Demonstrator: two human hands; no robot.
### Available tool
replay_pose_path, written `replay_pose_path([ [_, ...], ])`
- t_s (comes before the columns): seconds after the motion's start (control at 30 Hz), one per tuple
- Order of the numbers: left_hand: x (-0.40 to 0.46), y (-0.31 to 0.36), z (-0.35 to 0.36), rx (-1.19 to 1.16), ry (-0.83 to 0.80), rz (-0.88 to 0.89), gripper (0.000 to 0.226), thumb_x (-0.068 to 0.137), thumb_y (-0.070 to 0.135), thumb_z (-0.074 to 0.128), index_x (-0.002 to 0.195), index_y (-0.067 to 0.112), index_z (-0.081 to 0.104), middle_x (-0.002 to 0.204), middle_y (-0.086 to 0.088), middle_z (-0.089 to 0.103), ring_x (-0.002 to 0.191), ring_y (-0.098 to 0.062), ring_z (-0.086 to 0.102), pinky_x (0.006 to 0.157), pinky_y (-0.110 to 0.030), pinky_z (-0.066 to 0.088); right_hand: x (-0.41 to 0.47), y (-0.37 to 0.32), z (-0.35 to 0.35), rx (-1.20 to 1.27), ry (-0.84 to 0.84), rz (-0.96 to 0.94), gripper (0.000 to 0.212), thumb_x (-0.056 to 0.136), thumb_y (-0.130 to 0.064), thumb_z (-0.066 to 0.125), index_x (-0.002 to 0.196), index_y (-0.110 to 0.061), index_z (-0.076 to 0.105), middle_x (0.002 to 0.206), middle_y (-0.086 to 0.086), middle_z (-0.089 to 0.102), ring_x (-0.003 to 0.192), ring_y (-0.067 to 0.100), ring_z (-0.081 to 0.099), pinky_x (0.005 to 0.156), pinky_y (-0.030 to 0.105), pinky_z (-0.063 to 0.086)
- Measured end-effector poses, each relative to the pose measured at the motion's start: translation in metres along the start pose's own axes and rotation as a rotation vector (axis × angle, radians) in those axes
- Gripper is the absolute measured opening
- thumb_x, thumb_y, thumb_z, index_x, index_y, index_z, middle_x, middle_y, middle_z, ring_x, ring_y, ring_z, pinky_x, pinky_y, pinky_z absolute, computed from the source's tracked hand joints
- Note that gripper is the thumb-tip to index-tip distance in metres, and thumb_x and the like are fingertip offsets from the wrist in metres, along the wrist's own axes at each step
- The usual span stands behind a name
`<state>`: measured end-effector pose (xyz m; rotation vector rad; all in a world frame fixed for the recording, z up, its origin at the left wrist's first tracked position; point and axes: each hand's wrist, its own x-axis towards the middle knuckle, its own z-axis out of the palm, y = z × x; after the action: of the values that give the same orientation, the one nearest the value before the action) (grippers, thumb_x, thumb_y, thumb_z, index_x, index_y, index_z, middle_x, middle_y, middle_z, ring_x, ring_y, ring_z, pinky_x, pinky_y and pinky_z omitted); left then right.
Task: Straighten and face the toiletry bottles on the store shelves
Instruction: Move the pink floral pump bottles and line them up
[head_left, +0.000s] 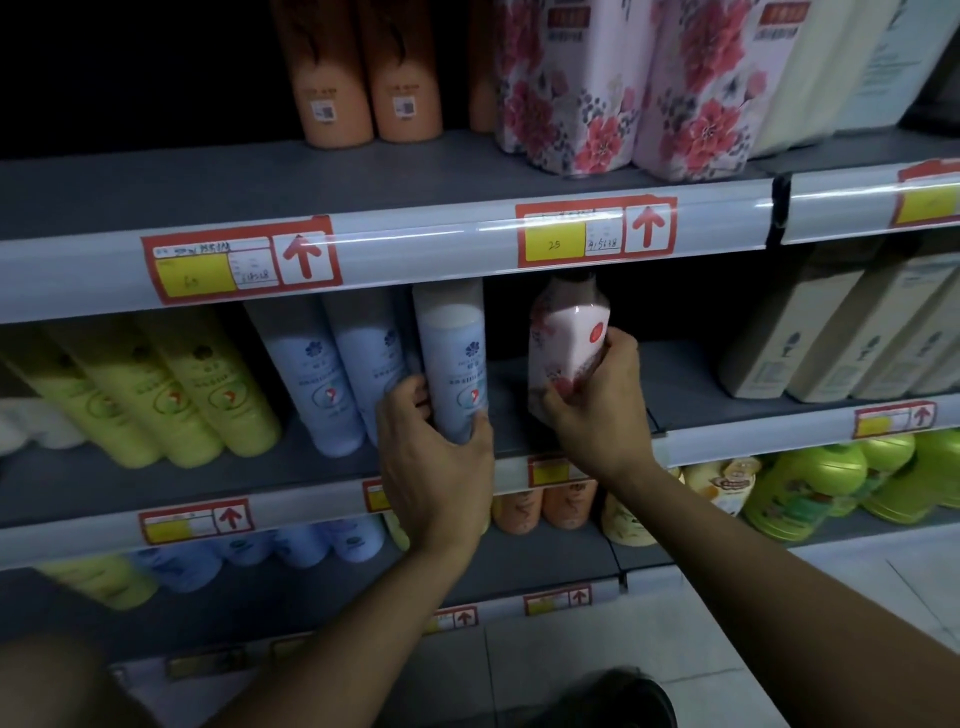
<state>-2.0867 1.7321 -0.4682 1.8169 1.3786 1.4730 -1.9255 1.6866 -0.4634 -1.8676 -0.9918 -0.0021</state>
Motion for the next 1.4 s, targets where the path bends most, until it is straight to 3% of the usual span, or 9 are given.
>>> replay_pose_path([
  [0.27, 0.003, -0.005, 0.002, -0.058, 0.051, -0.016, 0.05, 0.077, 0.025, 0.088, 0.116, 0.023, 0.057, 0.108, 0.008, 0.052, 0.09, -0.015, 0.058, 0.076, -0.044, 0.058, 0.006, -0.004, 0.011, -0.036, 0.059, 0.027, 0.077, 0.072, -0.036, 0.09, 0.126, -0.025, 0.035, 0.123, 0.003, 0.048, 0.113, 0.026, 0.057, 0.085, 0.054, 0.057],
  [0.4, 0.004, -0.004, 0.002, -0.023, 0.07, -0.023, 0.049, 0.079, 0.029, 0.085, 0.118, 0.025, 0.055, 0.106, 0.007, 0.055, 0.089, -0.016, 0.059, 0.073, -0.04, 0.055, 0.013, -0.008, 0.021, -0.084, 0.1, 0.029, 0.075, 0.072, -0.041, 0.09, 0.12, -0.02, 0.038, 0.12, 0.005, 0.049, 0.11, 0.028, 0.058, 0.082, 0.053, 0.056],
  [0.63, 0.005, -0.008, 0.01, -0.061, 0.1, -0.048, 0.049, 0.08, 0.025, 0.085, 0.116, 0.023, 0.053, 0.103, 0.007, 0.053, 0.08, -0.017, 0.06, 0.068, -0.028, 0.049, 0.019, -0.012, 0.033, -0.15, 0.14, 0.075, 0.072, 0.073, -0.05, 0.088, 0.113, -0.016, 0.038, 0.119, 0.005, 0.05, 0.11, 0.03, 0.059, 0.073, 0.042, 0.052],
  [0.8, 0.003, -0.01, 0.013, -0.07, 0.108, -0.047, 0.043, 0.08, 0.02, 0.085, 0.109, 0.02, 0.053, 0.099, 0.006, 0.05, 0.076, -0.016, 0.057, 0.066, -0.011, 0.039, 0.02, -0.012, 0.04, -0.157, 0.161, 0.072, 0.073, 0.073, -0.051, 0.088, 0.111, -0.015, 0.038, 0.118, 0.006, 0.05, 0.109, 0.029, 0.058, 0.07, 0.039, 0.049],
  [1.0, 0.006, -0.01, 0.017, -0.063, 0.118, -0.031, 0.035, 0.081, 0.018, 0.084, 0.099, 0.019, 0.054, 0.096, 0.007, 0.049, 0.072, -0.015, 0.054, 0.066, -0.009, 0.039, 0.022, -0.013, 0.045, -0.147, 0.184, 0.07, 0.073, 0.072, -0.049, 0.089, 0.11, -0.013, 0.038, 0.116, 0.009, 0.048, 0.11, 0.031, 0.056, 0.079, 0.045, 0.054],
  [1.2, 0.01, -0.01, 0.023, -0.027, 0.146, -0.059, 0.034, 0.082, 0.02, 0.085, 0.086, 0.013, 0.053, 0.086, 0.001, 0.051, 0.071, -0.02, 0.051, 0.065, -0.019, 0.033, 0.024, -0.013, 0.05, -0.134, 0.21, 0.04, 0.073, 0.071, -0.046, 0.091, 0.109, -0.009, 0.041, 0.113, 0.013, 0.047, 0.11, 0.033, 0.053, 0.089, 0.046, 0.052],
  [1.4, 0.01, -0.009, 0.026, -0.047, 0.173, -0.044, 0.038, 0.084, 0.02, 0.085, 0.073, 0.014, 0.049, 0.072, 0.001, 0.05, 0.064, -0.012, 0.044, 0.061, -0.011, 0.034, 0.026, -0.015, 0.055, -0.142, 0.231, 0.059, 0.074, 0.072, -0.048, 0.089, 0.109, -0.007, 0.04, 0.115, 0.016, 0.047, 0.112, 0.035, 0.05, 0.092, 0.045, 0.048],
])
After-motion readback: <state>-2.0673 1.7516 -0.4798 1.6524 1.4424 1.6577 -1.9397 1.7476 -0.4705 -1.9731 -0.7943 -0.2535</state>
